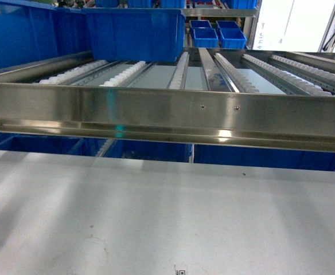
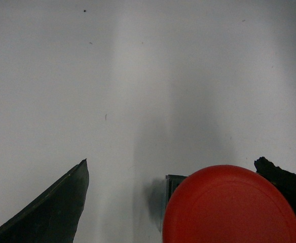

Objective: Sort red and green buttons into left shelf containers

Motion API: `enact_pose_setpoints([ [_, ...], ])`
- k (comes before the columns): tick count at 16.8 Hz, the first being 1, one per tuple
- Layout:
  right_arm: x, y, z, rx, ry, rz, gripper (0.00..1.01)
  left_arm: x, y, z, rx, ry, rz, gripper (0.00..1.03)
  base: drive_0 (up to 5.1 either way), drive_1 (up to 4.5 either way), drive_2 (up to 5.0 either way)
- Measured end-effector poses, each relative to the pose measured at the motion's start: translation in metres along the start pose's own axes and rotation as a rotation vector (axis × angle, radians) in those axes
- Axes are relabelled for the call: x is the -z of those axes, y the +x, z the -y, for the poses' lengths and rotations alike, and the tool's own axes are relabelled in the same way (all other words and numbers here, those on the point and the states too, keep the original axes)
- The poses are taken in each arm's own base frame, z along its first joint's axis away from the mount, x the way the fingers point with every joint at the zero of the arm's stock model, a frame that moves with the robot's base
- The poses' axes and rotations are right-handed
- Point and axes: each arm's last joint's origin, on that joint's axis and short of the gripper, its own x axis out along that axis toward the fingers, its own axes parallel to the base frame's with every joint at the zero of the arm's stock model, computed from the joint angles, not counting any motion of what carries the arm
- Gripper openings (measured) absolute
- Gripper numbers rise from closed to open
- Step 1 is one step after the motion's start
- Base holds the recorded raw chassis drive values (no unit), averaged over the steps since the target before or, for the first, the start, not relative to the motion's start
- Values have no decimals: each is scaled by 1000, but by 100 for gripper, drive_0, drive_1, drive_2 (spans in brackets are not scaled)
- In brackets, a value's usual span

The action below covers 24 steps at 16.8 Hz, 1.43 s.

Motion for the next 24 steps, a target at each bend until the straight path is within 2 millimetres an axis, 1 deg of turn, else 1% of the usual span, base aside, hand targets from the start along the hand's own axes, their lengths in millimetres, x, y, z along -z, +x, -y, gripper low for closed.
enact_pose_setpoints([
  [2, 0, 0, 0, 0, 0, 0, 35, 1, 5, -1, 9, -1, -11, 98, 0, 0, 0],
  [5, 0, 0, 0, 0, 0, 0, 35, -6, 12, 1, 24, 29, 12, 98, 0, 0, 0],
  [7, 0, 0, 0, 0, 0, 0, 35, -3, 15, 3, 26, 41, -5, 98, 0, 0, 0],
  [11, 0, 0, 0, 0, 0, 0, 35, 4, 20, 10, 2, 66, -52, 59, 0, 0, 0],
  [12, 0, 0, 0, 0, 0, 0, 35, 5, 20, 11, -8, 68, -56, 46, 0, 0, 0],
  [13, 0, 0, 0, 0, 0, 0, 35, 5, 20, 12, -7, 69, -54, 37, 0, 0, 0],
  [14, 0, 0, 0, 0, 0, 0, 35, 5, 19, 12, -8, 69, -50, 29, 0, 0, 0],
  [15, 0, 0, 0, 0, 0, 0, 35, 4, 17, 12, -5, 68, -52, 27, 0, 0, 0],
  [16, 0, 0, 0, 0, 0, 0, 35, 1, 10, 14, 13, 56, -50, 27, 0, 0, 0],
  [18, 0, 0, 0, 0, 0, 0, 35, -15, -14, 20, 51, 44, 25, 27, 0, 0, 0],
  [20, 0, 0, 0, 0, 0, 0, 35, -29, -40, 32, 105, 64, 98, 27, 0, 0, 0],
  [21, 0, 0, 0, 0, 0, 0, 35, -35, -58, 39, 137, 72, 138, 27, 0, 0, 0],
  [22, 0, 0, 0, 0, 0, 0, 35, -36, -71, 42, 155, 71, 160, 27, 0, 0, 0],
  [23, 0, 0, 0, 0, 0, 0, 35, -36, -93, 45, 164, 57, 186, 27, 0, 0, 0],
  [24, 0, 0, 0, 0, 0, 0, 35, -36, -111, 47, 159, 45, 217, 27, 0, 0, 0],
])
